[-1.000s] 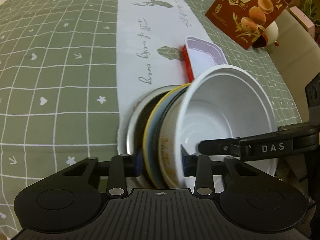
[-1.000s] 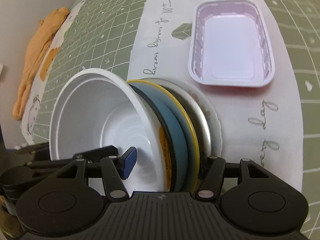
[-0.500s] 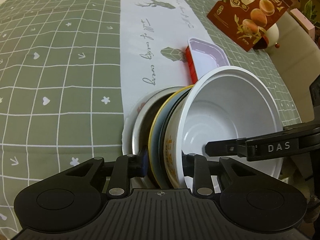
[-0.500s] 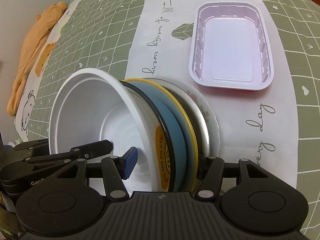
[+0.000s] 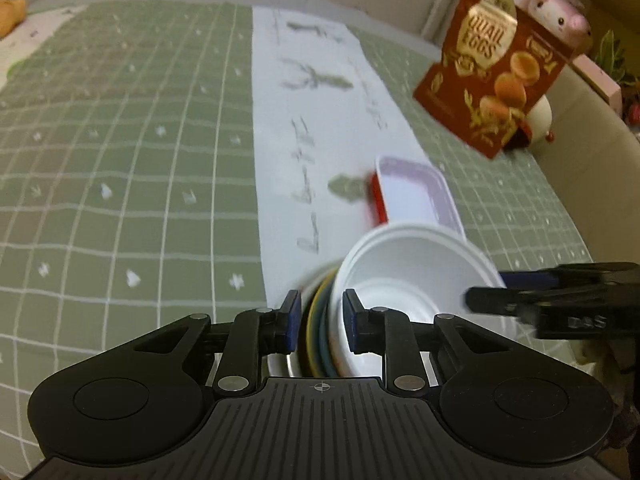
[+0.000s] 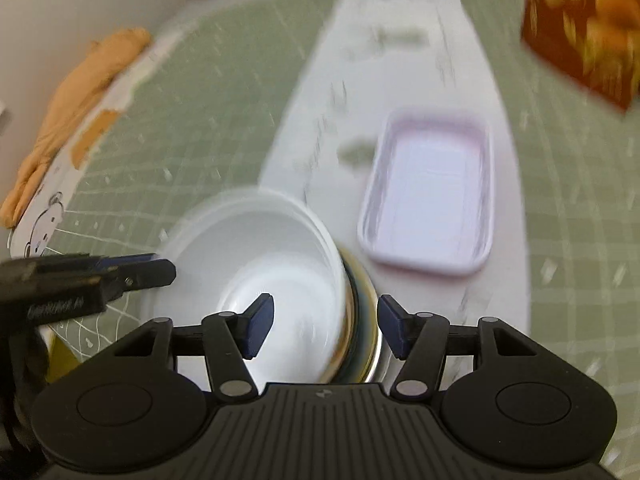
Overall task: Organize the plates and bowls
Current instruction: 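Move both grippers to the pink tray and close on its rim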
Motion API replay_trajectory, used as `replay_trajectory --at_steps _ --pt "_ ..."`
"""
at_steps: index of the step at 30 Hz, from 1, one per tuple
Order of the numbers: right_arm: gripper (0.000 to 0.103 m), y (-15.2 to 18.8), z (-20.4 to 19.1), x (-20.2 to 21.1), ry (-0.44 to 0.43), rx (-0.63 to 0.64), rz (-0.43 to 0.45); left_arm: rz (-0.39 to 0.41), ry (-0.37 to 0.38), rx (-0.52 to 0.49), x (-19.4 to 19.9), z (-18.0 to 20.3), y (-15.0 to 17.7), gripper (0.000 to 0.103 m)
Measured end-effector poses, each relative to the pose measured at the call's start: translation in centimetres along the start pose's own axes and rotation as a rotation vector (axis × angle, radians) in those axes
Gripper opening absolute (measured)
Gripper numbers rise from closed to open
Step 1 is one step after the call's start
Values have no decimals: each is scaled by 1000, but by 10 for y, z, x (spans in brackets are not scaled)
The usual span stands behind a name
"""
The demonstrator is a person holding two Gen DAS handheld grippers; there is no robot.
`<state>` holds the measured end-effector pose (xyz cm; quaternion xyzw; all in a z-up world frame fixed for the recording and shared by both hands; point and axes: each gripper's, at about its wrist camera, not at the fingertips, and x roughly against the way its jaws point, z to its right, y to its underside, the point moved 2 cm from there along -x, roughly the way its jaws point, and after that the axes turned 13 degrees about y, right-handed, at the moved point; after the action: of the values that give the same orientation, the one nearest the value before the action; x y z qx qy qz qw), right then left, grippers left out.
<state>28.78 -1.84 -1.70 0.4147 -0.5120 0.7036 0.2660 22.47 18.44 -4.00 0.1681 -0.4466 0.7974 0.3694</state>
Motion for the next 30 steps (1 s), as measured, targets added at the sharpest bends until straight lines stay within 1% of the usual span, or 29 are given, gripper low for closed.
replay_trajectory --at_steps 2,3,4,6,8,10,12,14,15,17,19,21,23,25,27,30 --pt "58 -3 3 21 31 32 98 18 -6 -19 4 11 -8 24" --pt "58 -4 5 32 62 51 165 24 -3 -28 5 17 -11 24" --pt "60 -4 8 43 107 71 237 28 4 -42 5 24 -16 24" --pt "69 -5 17 57 208 98 364 19 26 -93 -2 44 -34 24" --pt "73 -7 30 63 305 102 459 -25 55 -131 -19 62 -54 25" --pt "73 -12 48 60 387 92 489 -88 68 -145 -40 76 -72 25" --pt "73 -16 67 51 410 68 461 -134 36 -151 -69 86 -90 25" --pt "73 -17 89 40 378 2 399 -166 -3 -173 -95 93 -98 25" --pt "73 -15 103 34 338 -41 363 -180 -4 -171 -105 94 -101 25" --pt "73 -12 118 23 284 -96 319 -204 27 -144 -120 92 -104 25" --pt "73 -4 130 13 260 -139 282 -209 64 -124 -123 89 -100 25" --pt "73 11 134 8 204 -170 255 -204 91 -129 -115 89 -91 25" --pt "73 20 132 10 131 -190 237 -176 122 -141 -95 89 -80 25" --pt "73 26 124 14 66 -190 240 -140 141 -134 -72 86 -70 25" --pt "73 30 109 18 15 -168 247 -111 133 -127 -51 81 -61 25" --pt "73 33 83 23 -48 -120 239 -74 85 -107 -24 69 -51 25"
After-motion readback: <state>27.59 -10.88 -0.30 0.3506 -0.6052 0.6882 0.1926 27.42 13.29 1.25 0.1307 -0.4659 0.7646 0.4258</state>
